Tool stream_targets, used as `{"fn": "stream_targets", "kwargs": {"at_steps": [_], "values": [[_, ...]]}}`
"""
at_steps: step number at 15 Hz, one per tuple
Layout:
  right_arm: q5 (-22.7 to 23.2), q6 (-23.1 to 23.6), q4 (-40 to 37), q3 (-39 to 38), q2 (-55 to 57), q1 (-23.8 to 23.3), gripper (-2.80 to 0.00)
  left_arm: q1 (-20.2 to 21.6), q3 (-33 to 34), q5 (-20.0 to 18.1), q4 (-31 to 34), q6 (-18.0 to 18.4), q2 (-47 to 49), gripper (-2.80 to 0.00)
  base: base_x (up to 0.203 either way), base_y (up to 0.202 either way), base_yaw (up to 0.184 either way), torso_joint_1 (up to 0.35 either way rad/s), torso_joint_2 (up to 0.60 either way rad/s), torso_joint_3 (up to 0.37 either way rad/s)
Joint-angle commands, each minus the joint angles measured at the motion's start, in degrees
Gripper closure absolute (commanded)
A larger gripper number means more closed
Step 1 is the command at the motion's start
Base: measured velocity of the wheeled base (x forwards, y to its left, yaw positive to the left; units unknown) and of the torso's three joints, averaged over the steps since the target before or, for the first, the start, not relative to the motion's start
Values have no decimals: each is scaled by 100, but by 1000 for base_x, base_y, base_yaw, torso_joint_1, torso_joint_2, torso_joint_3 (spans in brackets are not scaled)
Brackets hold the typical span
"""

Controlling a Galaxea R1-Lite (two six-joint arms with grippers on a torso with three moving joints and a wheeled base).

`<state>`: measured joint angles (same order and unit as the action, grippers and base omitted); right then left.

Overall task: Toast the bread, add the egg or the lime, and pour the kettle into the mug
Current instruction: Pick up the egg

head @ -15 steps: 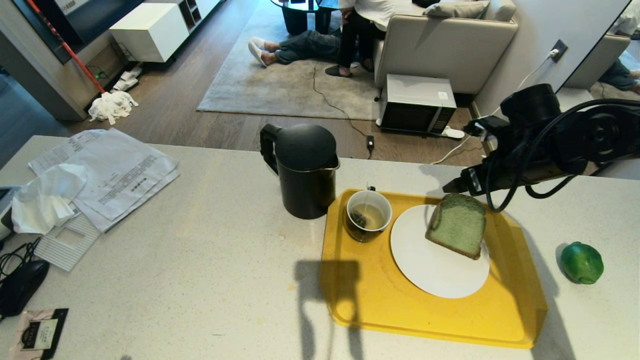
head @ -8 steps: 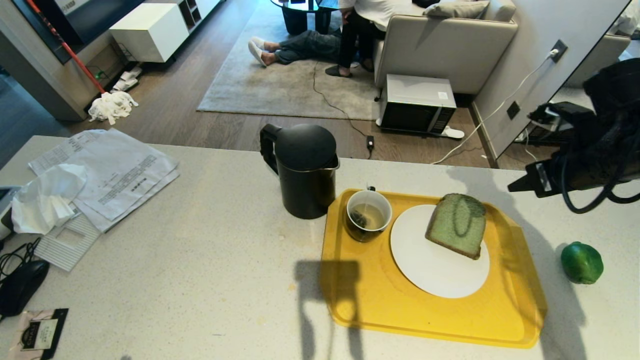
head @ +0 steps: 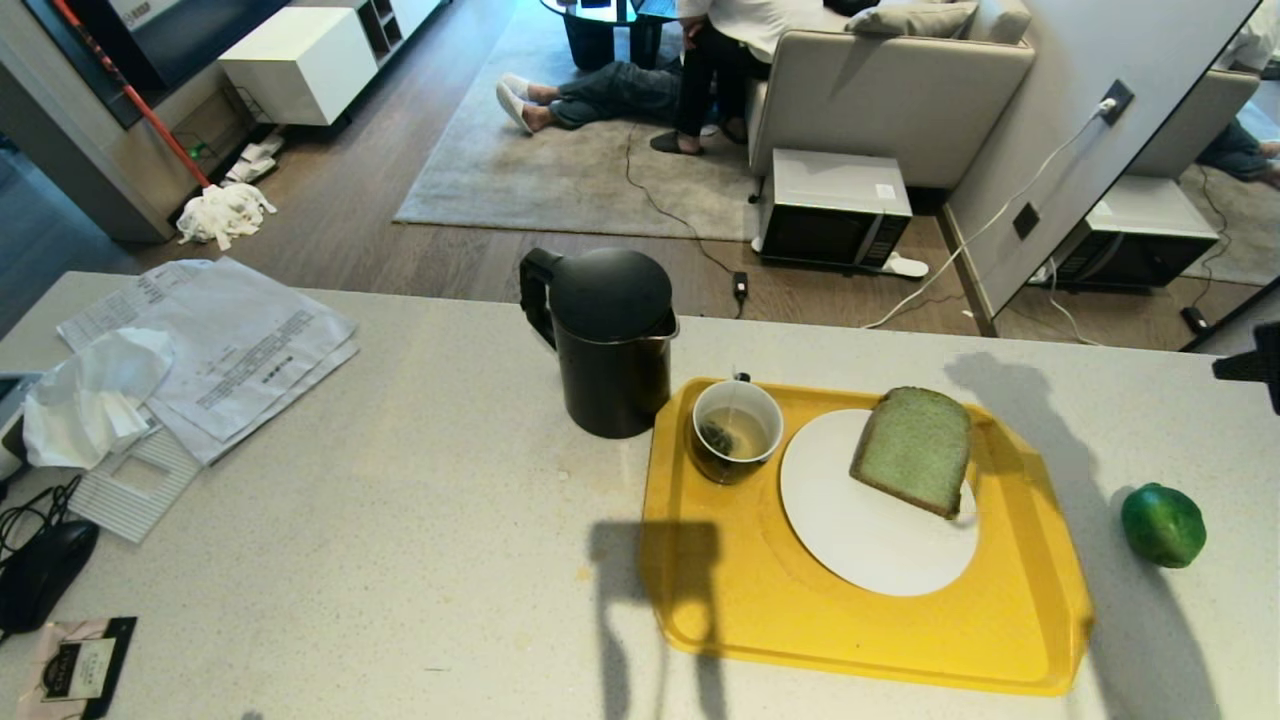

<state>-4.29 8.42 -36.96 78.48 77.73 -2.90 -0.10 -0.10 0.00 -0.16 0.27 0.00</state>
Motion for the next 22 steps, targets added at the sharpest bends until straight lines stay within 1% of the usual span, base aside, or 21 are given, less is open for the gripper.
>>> {"fn": "stream_targets", "kwargs": {"at_steps": [1, 3, 5, 7, 10, 12, 14, 18, 20, 22], "values": [[-16, 18, -23, -191, -615, -39, 0, 1, 1, 0, -2, -1, 9, 0, 0, 0, 0, 0, 0, 0], [-332, 11, 2, -209, -687, -44, 0, 1, 1, 0, -2, -1, 9, 0, 0, 0, 0, 0, 0, 0], [-829, -20, 263, -302, -808, -44, 0, 1, 1, 0, -2, -1, 9, 0, 0, 0, 0, 0, 0, 0], [-924, -24, 962, -652, -1170, -48, 0, 1, 1, 0, -2, -1, 9, 0, 0, 0, 0, 0, 0, 0], [-932, -43, 2082, -1649, -2103, -144, 0, 1, 2, 0, -2, -1, 8, 0, 0, 0, 0, 0, 0, 0], [-893, -65, 2424, -2419, -2878, -366, 0, 1, 1, 0, -2, -1, 9, 0, 0, 0, 0, 0, 0, 0], [-764, -71, 2518, -3289, -3833, -470, 0, 1, 1, 0, -2, -1, 4, 0, 0, 0, 0, 0, 0, 0], [-137, -60, 2357, -4715, -5672, -551, 0, 1, 1, 0, -2, -1, 9, 0, 0, 0, 0, 0, 0, 0], [8, -53, 2392, -5568, -6016, -476, 0, 1, 1, 0, -2, -1, 7, 0, 0, 0, 0, 0, 0, 0], [49, -52, 2641, -6479, -6097, -328, 0, 1, 9, 0, -2, -1, 9, 0, 0, 0, 0, 0, 0, 0]]}}
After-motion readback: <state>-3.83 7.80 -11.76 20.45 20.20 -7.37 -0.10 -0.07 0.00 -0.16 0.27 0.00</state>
